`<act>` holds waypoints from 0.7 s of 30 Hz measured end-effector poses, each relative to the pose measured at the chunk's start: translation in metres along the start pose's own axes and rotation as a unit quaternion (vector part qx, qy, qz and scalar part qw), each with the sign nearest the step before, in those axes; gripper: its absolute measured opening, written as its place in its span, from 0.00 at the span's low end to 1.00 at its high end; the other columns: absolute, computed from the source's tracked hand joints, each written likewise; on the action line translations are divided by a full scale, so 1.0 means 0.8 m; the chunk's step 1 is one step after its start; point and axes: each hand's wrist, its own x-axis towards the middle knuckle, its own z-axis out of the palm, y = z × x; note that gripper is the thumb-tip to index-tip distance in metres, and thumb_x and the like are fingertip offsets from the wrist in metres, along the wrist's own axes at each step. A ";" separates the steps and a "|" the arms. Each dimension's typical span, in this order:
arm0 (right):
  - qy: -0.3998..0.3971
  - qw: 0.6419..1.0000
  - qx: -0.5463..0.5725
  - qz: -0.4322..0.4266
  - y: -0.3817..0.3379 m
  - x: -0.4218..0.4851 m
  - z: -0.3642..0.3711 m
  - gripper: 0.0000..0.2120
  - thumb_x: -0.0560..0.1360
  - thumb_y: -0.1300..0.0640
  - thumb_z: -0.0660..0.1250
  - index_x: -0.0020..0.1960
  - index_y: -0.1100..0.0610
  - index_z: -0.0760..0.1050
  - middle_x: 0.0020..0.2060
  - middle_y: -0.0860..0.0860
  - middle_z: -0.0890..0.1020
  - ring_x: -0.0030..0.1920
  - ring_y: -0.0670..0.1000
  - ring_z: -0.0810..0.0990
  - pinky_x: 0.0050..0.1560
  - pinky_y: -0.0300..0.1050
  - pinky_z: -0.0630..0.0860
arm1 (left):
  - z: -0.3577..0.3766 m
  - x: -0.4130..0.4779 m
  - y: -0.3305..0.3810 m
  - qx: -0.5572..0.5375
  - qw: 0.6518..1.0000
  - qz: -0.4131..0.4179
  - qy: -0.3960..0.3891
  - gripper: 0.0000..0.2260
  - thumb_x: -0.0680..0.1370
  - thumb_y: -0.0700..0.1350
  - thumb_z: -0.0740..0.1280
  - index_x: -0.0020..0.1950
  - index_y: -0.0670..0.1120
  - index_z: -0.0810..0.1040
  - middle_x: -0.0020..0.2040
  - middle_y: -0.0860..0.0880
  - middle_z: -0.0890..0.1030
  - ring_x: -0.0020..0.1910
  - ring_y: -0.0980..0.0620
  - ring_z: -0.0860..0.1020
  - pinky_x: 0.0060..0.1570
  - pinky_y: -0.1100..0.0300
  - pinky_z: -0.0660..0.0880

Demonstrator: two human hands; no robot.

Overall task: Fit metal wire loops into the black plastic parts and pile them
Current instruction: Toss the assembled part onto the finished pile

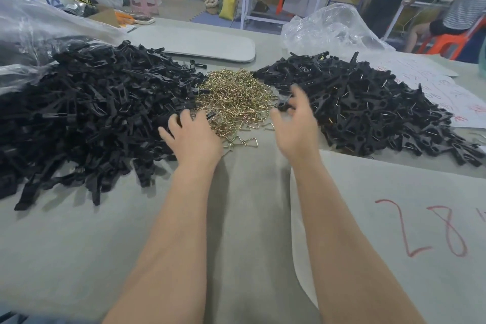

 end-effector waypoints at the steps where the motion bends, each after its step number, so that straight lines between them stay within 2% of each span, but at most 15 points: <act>1: -0.030 0.999 -0.024 0.001 -0.002 -0.002 0.005 0.29 0.77 0.58 0.64 0.75 0.56 0.58 0.71 0.53 0.67 0.69 0.51 0.67 0.71 0.49 0.63 | 0.002 0.001 0.000 0.010 1.000 0.003 -0.014 0.21 0.79 0.44 0.60 0.72 0.50 0.65 0.75 0.46 0.62 0.75 0.42 0.53 0.72 0.39 0.42; 4: -0.072 0.995 -0.072 -0.003 -0.003 -0.008 0.012 0.24 0.78 0.57 0.63 0.72 0.57 0.64 0.69 0.54 0.70 0.68 0.52 0.68 0.69 0.44 0.62 | 0.008 0.003 -0.001 0.019 1.000 0.002 -0.015 0.18 0.79 0.44 0.59 0.69 0.52 0.69 0.71 0.47 0.67 0.73 0.42 0.57 0.71 0.38 0.44; 6: -0.079 0.993 -0.086 0.003 -0.002 -0.010 0.015 0.21 0.78 0.56 0.63 0.70 0.57 0.67 0.68 0.54 0.70 0.67 0.51 0.69 0.67 0.41 0.60 | 0.008 0.004 -0.002 0.020 1.000 -0.004 0.006 0.14 0.79 0.44 0.61 0.65 0.51 0.73 0.67 0.46 0.71 0.70 0.42 0.60 0.70 0.42 0.50; 9: -0.087 0.992 -0.086 0.008 -0.002 -0.011 0.017 0.17 0.78 0.56 0.63 0.66 0.57 0.72 0.65 0.53 0.74 0.66 0.51 0.70 0.65 0.40 0.61 | 0.005 0.007 -0.003 -0.003 1.000 -0.003 0.028 0.10 0.78 0.45 0.62 0.58 0.50 0.77 0.60 0.47 0.77 0.64 0.42 0.67 0.63 0.49 0.61; 13: -0.114 0.990 -0.082 0.012 -0.002 -0.013 0.022 0.15 0.78 0.56 0.62 0.63 0.56 0.75 0.61 0.51 0.78 0.62 0.50 0.74 0.63 0.40 0.65 | 0.002 0.006 -0.001 -0.082 0.996 0.004 0.033 0.07 0.77 0.40 0.63 0.50 0.50 0.77 0.53 0.47 0.80 0.56 0.44 0.75 0.55 0.53 0.69; 17: -0.129 0.990 -0.048 -0.016 -0.006 -0.013 0.021 0.17 0.78 0.59 0.63 0.66 0.56 0.73 0.63 0.51 0.77 0.63 0.49 0.74 0.66 0.43 0.67 | -0.003 0.000 0.009 -0.209 0.975 0.049 0.053 0.04 0.76 0.40 0.64 0.45 0.49 0.76 0.42 0.50 0.80 0.44 0.50 0.77 0.46 0.56 0.73; 19: -0.158 0.985 -0.026 -0.064 -0.010 -0.015 0.020 0.21 0.77 0.64 0.61 0.70 0.55 0.69 0.66 0.52 0.74 0.66 0.50 0.71 0.68 0.45 0.65 | -0.008 -0.004 0.017 -0.286 0.952 0.104 0.043 0.05 0.74 0.40 0.66 0.41 0.50 0.74 0.36 0.55 0.76 0.36 0.57 0.75 0.41 0.66 0.72; 21: -0.187 0.976 -0.022 -0.109 -0.013 -0.016 0.020 0.27 0.75 0.70 0.60 0.71 0.54 0.67 0.67 0.54 0.71 0.67 0.52 0.69 0.69 0.43 0.64 | -0.013 -0.009 0.022 -0.322 0.934 0.155 0.013 0.07 0.72 0.39 0.66 0.39 0.52 0.73 0.35 0.56 0.75 0.34 0.59 0.73 0.35 0.73 0.68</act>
